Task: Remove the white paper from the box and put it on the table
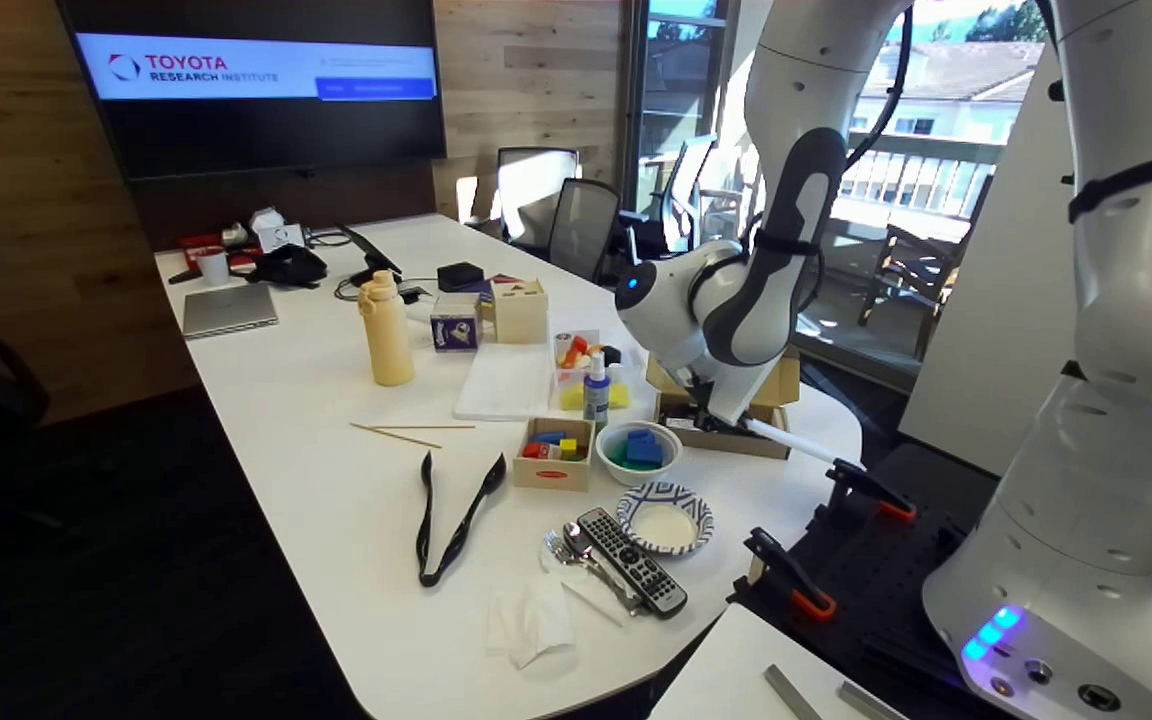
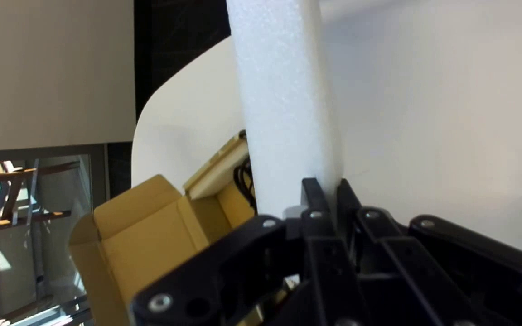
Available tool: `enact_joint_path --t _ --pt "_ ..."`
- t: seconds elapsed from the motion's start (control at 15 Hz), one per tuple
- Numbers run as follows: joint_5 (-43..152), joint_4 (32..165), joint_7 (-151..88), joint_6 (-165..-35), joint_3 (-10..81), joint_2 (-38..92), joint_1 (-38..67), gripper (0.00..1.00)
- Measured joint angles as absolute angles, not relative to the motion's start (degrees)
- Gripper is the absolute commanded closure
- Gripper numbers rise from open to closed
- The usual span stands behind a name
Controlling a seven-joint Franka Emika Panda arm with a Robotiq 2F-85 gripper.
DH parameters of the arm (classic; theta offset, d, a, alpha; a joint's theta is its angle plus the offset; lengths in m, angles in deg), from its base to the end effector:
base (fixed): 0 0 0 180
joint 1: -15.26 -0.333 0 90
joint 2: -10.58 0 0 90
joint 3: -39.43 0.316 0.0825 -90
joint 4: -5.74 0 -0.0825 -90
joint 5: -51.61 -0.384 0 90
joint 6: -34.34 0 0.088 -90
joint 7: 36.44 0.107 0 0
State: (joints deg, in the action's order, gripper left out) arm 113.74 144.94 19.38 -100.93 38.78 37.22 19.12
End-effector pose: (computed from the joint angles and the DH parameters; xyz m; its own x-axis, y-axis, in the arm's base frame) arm 0.4151 -0.0448 0.0912 0.9811 -0.1110 -0.1586 0.0122 -0.7823 0.6228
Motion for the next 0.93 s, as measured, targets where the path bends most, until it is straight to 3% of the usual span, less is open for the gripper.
enact_joint_path --t 0.93 --pt "113.09 141.37 25.66 -104.29 35.01 45.03 13.20 0.97"
